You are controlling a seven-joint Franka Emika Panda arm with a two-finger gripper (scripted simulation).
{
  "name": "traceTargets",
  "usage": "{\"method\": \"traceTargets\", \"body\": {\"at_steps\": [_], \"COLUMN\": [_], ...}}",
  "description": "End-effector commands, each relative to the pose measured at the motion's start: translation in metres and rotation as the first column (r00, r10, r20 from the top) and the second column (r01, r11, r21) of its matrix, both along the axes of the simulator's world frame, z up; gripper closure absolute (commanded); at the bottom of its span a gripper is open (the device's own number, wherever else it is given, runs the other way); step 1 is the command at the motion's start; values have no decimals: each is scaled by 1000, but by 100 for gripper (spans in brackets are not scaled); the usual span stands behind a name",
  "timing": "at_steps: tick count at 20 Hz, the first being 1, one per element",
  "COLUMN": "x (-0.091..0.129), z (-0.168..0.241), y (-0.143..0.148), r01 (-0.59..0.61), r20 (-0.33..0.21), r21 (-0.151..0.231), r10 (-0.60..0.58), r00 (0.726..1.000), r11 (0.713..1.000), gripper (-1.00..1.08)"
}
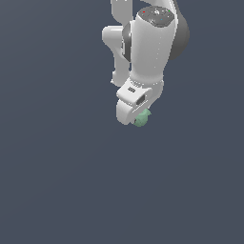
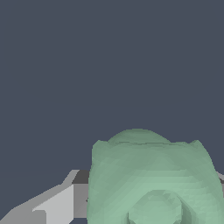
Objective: Pick up the object and move it to a goal position.
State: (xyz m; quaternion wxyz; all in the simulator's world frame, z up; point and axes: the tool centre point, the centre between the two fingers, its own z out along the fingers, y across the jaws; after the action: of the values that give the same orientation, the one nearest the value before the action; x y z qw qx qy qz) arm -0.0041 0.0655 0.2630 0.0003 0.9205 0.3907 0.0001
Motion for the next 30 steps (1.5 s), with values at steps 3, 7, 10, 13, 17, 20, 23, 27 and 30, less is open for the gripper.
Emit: {"method": "traceTargets", "body": {"at_steps": [3,7,10,13,17,20,23,27,30], "x": [-9,-15,-20,-23,-26,-27,-28,-28,-28], "z": [55,101,134,162,192,208,220,229,230], "y": [-4,-7,-10,-12,-15,-16,-17,-18,-18], "r01": [0,-1,-1,0,0,1,1,2,2], "r20": [-1,-1,-1,-1,0,0,0,0,0], "r21": [1,1,1,1,1,1,1,0,0], "r10": [0,1,1,0,0,-1,-1,-2,-2], "r00": [1000,1000,1000,1000,1000,1000,1000,1000,1000], "r11": [1000,1000,1000,1000,1000,1000,1000,1000,1000], "gripper": [108,108,108,108,108,108,108,108,108]}}
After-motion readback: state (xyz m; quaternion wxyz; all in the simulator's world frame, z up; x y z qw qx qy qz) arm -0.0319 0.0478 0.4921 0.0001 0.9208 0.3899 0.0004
